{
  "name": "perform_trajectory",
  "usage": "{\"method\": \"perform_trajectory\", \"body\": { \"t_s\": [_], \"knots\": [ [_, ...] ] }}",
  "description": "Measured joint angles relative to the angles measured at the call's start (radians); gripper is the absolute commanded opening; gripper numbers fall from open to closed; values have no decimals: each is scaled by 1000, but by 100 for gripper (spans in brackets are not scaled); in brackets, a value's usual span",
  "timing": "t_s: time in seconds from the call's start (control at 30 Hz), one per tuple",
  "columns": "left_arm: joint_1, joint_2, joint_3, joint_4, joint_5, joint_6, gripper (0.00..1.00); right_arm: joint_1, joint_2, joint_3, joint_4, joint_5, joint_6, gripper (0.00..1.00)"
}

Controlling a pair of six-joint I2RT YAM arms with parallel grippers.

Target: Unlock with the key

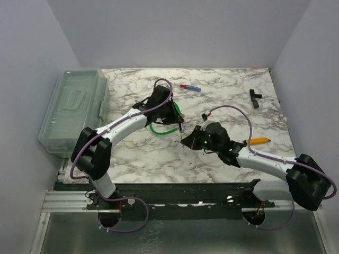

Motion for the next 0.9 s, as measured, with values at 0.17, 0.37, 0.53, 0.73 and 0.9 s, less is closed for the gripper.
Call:
{"method": "perform_trajectory", "body": {
  "t_s": [0.17, 0.37, 0.53, 0.73, 0.9],
  "knots": [
    [1, 0, -4, 1, 0, 1, 0, 0, 0, 0, 0, 2, 0, 1],
    [1, 0, -5, 2, 0, 1, 0, 0, -1, 0, -1, 21, -1, 1],
    [1, 0, -5, 2, 0, 1, 0, 0, -1, 0, -1, 46, -2, 1],
    [1, 0, -6, 7, 0, 1, 0, 0, -1, 1, -2, 61, -12, 1],
    [1, 0, -6, 8, 0, 2, 0, 0, 0, 7, -5, 68, -20, 1]
  ]
}}
